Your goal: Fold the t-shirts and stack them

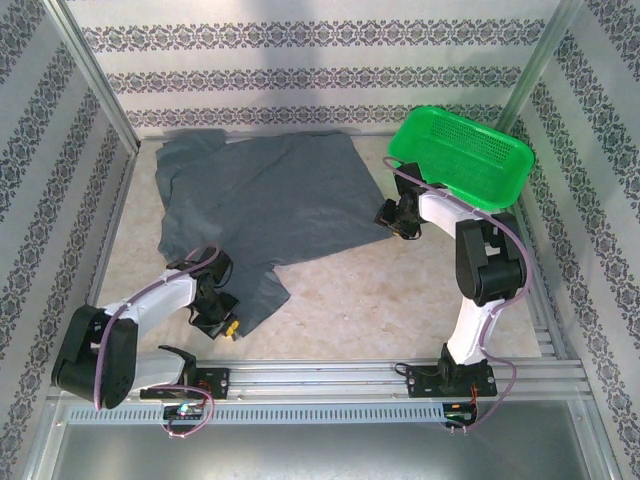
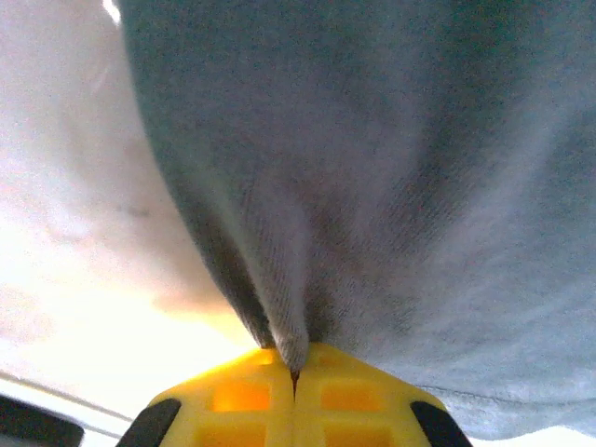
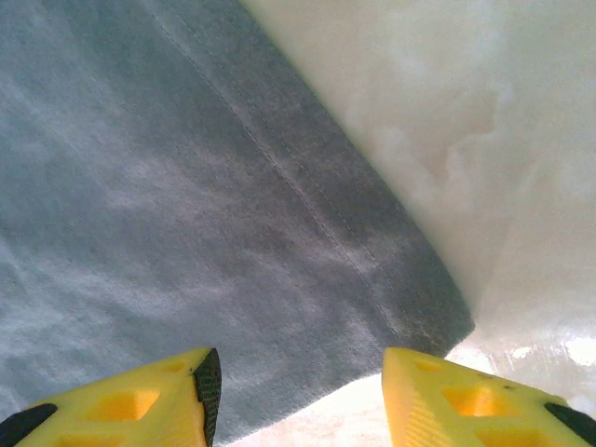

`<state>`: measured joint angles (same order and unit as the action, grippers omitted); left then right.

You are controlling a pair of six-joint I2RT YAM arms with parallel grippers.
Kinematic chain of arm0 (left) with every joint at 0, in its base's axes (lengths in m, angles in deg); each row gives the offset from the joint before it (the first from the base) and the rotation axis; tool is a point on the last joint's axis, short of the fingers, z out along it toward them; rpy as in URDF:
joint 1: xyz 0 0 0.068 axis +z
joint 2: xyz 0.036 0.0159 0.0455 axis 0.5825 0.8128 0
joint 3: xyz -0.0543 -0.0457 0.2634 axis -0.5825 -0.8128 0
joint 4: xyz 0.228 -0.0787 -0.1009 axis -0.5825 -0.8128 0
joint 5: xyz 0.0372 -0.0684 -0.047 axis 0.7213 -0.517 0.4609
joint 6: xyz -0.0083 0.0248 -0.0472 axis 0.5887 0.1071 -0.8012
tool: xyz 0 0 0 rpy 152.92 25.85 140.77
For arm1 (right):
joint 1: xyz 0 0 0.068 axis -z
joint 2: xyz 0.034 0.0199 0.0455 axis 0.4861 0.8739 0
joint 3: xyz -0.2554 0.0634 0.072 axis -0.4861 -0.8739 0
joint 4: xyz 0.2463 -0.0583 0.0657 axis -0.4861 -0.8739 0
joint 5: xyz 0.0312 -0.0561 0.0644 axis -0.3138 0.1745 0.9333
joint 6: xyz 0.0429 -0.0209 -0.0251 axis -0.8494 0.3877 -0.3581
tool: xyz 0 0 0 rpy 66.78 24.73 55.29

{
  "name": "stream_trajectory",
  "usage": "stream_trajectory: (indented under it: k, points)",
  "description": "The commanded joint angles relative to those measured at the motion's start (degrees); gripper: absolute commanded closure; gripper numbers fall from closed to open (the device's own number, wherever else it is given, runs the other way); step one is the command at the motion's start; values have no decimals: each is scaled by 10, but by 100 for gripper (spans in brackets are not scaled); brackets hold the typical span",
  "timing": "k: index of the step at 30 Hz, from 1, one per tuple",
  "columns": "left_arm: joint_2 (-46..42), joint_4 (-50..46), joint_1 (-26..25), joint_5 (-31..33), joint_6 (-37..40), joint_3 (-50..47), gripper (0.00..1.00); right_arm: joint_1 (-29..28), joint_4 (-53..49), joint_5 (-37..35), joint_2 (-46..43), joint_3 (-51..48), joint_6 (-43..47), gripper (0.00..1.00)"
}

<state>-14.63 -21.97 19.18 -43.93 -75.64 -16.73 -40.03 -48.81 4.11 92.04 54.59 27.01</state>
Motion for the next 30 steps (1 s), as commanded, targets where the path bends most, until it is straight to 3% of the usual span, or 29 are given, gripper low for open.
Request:
stream_trajectory:
  k: [1,11,19,21,26,30]
  points:
    - [-44,-38,-3,126,3,-2,100,-11,-24,-25,12,21,-5,50]
    - [-131,-98,16,151,-6,10,100,-9,-104,-121,34,56,21,50]
    - [-142,-103,19,161,-10,15,100,-10,-126,-120,98,112,68,52]
    - [-145,-107,21,166,-9,19,100,-13,-128,-116,108,127,69,59]
    - [-160,-140,26,187,-9,40,100,-16,-146,-110,87,121,54,97]
    - [-202,-197,29,216,-28,64,100,-22,-150,-135,4,49,42,100]
